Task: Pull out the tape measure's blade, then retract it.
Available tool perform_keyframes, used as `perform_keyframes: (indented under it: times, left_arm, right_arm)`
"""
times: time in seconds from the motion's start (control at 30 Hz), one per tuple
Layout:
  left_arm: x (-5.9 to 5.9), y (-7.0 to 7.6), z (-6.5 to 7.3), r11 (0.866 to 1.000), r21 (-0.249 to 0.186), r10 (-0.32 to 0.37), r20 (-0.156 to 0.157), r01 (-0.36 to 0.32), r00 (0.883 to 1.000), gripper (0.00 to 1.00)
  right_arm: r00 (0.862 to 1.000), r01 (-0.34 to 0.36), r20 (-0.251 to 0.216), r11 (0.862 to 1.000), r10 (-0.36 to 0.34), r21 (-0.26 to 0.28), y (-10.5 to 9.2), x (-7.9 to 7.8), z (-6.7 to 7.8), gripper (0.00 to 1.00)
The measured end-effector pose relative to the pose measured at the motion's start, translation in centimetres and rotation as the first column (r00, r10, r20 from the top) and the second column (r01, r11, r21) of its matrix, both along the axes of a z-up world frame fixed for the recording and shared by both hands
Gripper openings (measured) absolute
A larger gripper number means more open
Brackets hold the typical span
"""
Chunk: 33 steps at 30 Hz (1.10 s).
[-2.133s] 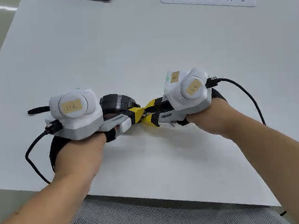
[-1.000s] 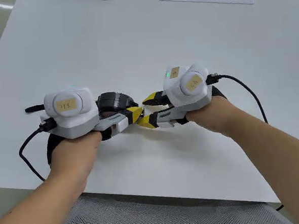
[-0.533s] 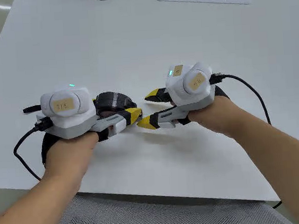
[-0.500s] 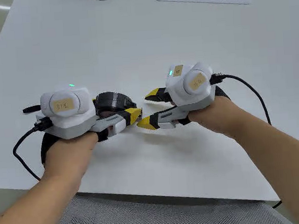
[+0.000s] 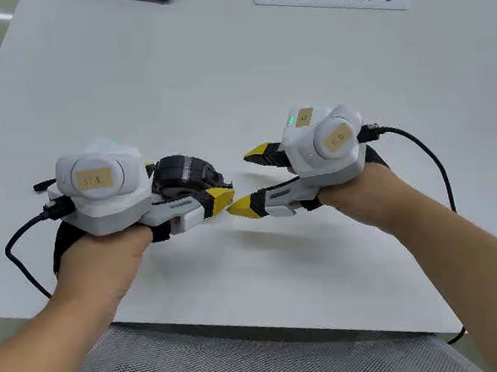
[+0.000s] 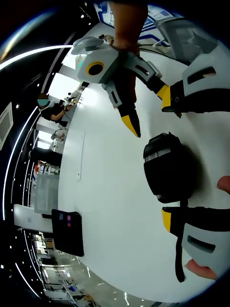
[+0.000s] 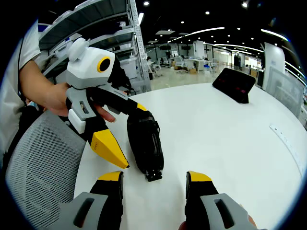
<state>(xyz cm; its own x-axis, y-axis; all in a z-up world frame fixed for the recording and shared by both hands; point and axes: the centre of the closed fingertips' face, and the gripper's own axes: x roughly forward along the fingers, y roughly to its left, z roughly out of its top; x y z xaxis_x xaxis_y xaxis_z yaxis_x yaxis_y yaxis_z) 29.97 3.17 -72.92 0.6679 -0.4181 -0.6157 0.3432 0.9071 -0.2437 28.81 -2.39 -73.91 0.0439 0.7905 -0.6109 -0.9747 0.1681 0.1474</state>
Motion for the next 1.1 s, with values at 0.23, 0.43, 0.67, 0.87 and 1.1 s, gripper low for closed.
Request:
perform_keyframes:
  times: [0.23,0.43,0.67,0.87,1.1]
  left_arm:
    - [-0.6,-0.2,0.7,0.999,0.001,-0.051,0.008,0.051,0.999,0.81]
    - [-1.1,0.3,1.5,0.997,-0.008,-0.075,0.021,0.076,0.997,0.83]
    - [-1.7,0.8,2.5,0.993,-0.012,-0.115,0.049,0.116,0.992,0.85]
    - [-1.9,1.4,3.0,0.991,0.017,-0.132,0.059,0.131,0.990,0.87]
    - [-2.3,1.7,3.8,0.986,0.034,-0.166,0.075,0.163,0.983,0.92]
  right_arm:
    - [0.999,0.032,-0.001,0.999,-0.032,0.008,-1.1,-0.2,0.7,0.54]
    - [0.997,0.071,0.013,0.997,-0.071,0.023,-2.5,-0.2,1.6,0.59]
    - [0.994,0.100,0.031,0.995,-0.101,0.025,-4.4,-0.3,2.1,0.64]
    - [0.991,0.129,0.042,0.991,-0.130,0.033,-5.8,-0.4,3.0,0.67]
    - [0.985,0.157,0.066,0.987,-0.159,0.038,-7.3,-0.8,3.9,0.72]
